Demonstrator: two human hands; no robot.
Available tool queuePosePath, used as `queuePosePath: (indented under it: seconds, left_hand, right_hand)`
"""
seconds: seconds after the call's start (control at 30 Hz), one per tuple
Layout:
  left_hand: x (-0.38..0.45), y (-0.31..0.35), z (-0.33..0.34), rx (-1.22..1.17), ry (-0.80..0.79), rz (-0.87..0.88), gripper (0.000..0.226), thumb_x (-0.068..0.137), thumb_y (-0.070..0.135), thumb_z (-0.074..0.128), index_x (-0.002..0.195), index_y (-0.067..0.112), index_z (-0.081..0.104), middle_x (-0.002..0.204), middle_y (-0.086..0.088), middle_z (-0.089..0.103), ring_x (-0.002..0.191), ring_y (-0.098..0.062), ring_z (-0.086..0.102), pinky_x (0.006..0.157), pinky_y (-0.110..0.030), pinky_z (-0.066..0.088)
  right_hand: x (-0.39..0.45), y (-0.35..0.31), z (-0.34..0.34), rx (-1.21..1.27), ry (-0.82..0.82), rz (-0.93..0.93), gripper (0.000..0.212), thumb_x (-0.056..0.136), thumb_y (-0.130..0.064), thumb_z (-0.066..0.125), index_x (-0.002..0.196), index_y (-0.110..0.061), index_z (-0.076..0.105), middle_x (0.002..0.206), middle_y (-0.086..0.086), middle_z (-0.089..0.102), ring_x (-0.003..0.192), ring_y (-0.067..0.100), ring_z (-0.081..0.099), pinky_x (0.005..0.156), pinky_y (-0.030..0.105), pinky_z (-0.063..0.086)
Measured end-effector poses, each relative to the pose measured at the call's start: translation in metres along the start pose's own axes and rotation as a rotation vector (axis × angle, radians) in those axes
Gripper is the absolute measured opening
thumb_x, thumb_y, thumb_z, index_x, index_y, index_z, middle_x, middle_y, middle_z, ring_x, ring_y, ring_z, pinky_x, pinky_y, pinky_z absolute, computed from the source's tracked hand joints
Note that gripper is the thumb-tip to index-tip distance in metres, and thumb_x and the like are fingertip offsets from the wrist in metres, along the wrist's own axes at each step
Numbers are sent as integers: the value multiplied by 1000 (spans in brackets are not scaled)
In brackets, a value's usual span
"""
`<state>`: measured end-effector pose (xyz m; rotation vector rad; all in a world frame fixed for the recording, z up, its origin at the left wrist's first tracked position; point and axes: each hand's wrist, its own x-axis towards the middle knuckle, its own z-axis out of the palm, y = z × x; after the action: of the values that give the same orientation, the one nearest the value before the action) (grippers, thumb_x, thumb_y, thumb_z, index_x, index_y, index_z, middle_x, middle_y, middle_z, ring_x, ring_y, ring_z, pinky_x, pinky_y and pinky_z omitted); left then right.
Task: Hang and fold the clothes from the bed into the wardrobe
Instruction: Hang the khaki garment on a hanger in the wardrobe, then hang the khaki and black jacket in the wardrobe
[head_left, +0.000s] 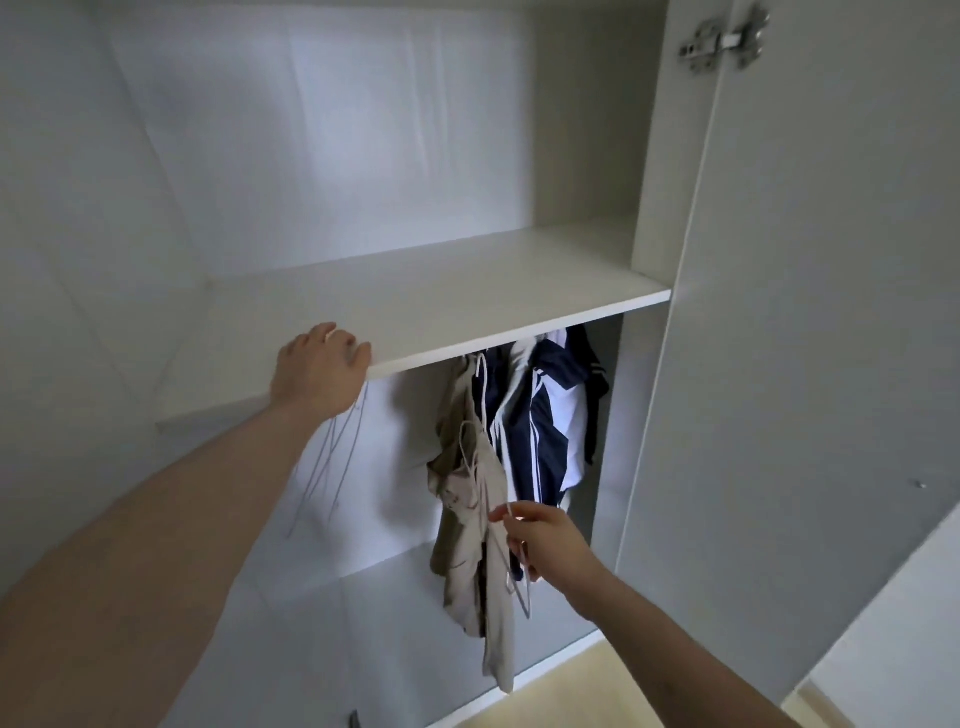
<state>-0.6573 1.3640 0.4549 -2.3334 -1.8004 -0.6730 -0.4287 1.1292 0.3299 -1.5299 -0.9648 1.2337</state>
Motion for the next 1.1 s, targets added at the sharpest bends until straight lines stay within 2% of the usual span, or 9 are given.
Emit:
queuePosePath:
  seconds: [0.1, 0.23, 0.33, 0.53, 0.67, 0.73, 0.87, 1.03, 1.1]
  left_hand:
    - [-17, 15, 8, -121, 92, 4, 37, 99, 38, 46, 117, 17, 71, 142, -11, 58, 124, -36, 57, 114, -45, 35]
    - [-65, 69, 19, -397, 208, 103, 23, 92, 18, 65, 115, 14, 69, 135, -10, 60, 120, -39, 54, 110, -48, 36]
    - [-107, 109, 29, -580, 188, 192, 28, 87, 13, 69, 115, 17, 66, 130, -4, 61, 123, -30, 54, 109, -47, 42]
    - [-231, 198, 37, -852, -89, 301, 40, 86, 4, 70, 122, 20, 63, 128, 9, 57, 124, -17, 55, 106, -28, 39]
    - [-328, 246, 34, -864, -331, 346, 47, 89, 7, 72, 133, 18, 59, 128, 6, 59, 114, -12, 54, 101, -30, 42]
    - [-379, 270, 33, -865, -468, 415, 53, 90, 12, 72, 139, 21, 54, 130, 9, 55, 123, -17, 54, 106, -36, 44]
    - [-477, 328, 23, -844, -635, 560, 62, 93, 17, 73, 148, 23, 45, 144, 15, 43, 138, -10, 41, 112, -34, 37]
    - [-584, 408, 13, -820, -717, 783, 65, 90, 19, 76, 148, 24, 47, 149, 11, 46, 139, -12, 41, 114, -30, 31]
    - [-625, 440, 6, -798, -784, 873, 64, 91, 19, 76, 148, 23, 48, 147, 11, 48, 138, -11, 42, 114, -29, 31]
  right_hand:
    - [-31, 8, -25, -17, 53, -16, 27, 103, -13, 50, 97, -18, 76, 60, -2, 45, 52, 12, 39, 51, 25, 35]
    - [-79, 21, -61, -10, 154, -32, 28, 103, -14, 50, 97, -17, 76, 57, -3, 38, 55, 15, 33, 55, 30, 33]
    - [-119, 29, -86, -7, 200, -37, 29, 105, -12, 48, 98, -13, 76, 56, -5, 36, 52, 12, 33, 53, 28, 31]
    - [-261, 75, -155, -42, 345, -14, 33, 107, -13, 44, 97, -13, 75, 63, -1, 31, 55, 15, 27, 51, 27, 27]
    - [-373, 117, -191, -99, 462, 23, 32, 106, -21, 49, 91, -24, 77, 62, -9, 35, 55, 12, 30, 55, 28, 24]
    - [-437, 135, -203, -143, 522, 46, 30, 106, -24, 51, 90, -26, 76, 62, -11, 35, 53, 7, 32, 56, 26, 26]
    - [-576, 171, -219, -172, 693, 86, 29, 104, -26, 54, 85, -24, 75, 63, -8, 35, 51, 3, 35, 53, 20, 28]
    - [-725, 219, -228, -180, 891, 152, 31, 102, -38, 59, 83, -19, 75, 71, 16, 26, 63, 26, 24, 59, 36, 21]
    - [-777, 235, -228, -167, 966, 171, 36, 101, -44, 60, 81, -18, 75, 68, 15, 24, 61, 26, 23, 58, 36, 21]
